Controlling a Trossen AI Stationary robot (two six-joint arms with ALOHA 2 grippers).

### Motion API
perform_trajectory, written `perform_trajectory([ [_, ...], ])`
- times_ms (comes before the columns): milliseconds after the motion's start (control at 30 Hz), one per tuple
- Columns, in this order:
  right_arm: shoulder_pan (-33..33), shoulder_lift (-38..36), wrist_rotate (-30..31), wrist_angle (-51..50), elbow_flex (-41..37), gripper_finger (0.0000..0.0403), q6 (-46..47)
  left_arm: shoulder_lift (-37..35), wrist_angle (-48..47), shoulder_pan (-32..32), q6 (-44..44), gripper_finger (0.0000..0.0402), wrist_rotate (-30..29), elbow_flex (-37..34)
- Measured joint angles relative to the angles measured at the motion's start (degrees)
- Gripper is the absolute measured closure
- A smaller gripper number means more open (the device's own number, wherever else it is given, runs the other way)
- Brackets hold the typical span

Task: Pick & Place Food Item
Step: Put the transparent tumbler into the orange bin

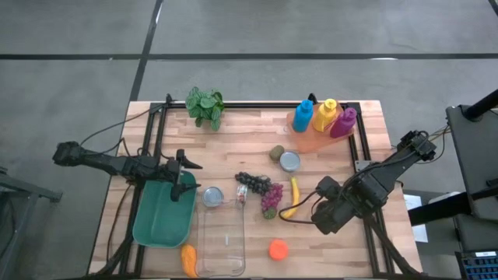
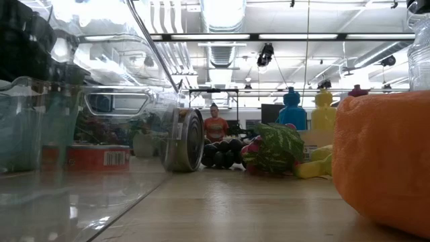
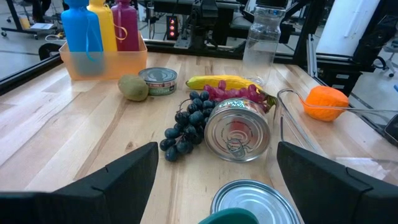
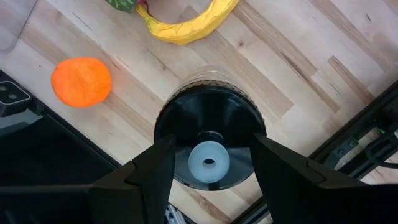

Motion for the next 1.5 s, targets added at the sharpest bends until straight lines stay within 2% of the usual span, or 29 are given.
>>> perform_trajectory([
  [267,0.02,0.00,-0.29,0.11,-0.04,0.0198,-0.20,-0.02,0.00,0.00,0.00,0.0066,-0.02,-0.02],
  [433,0.02,0.00,-2.81,0.31,-0.09,0.0198,-3.08,0.00,0.01,-0.01,0.00,0.0066,-0.02,0.00],
  [933,0.02,0.00,-1.47,0.28,-0.11,0.0201,-2.95,-0.01,0.01,0.00,0.00,0.0066,-0.01,-0.01],
  [1033,0.02,0.00,-1.47,0.26,-0.11,0.0224,-2.96,-0.02,0.00,-0.02,0.00,0.0066,0.00,-0.01],
  [1333,0.02,-0.04,-1.49,0.42,-0.10,0.0327,-3.17,-0.02,0.00,0.00,0.00,0.0066,0.00,0.00],
  [1500,0.02,-0.04,-1.49,0.50,-0.09,0.0333,-3.17,0.00,0.00,0.00,0.00,0.0066,-0.02,0.00],
])
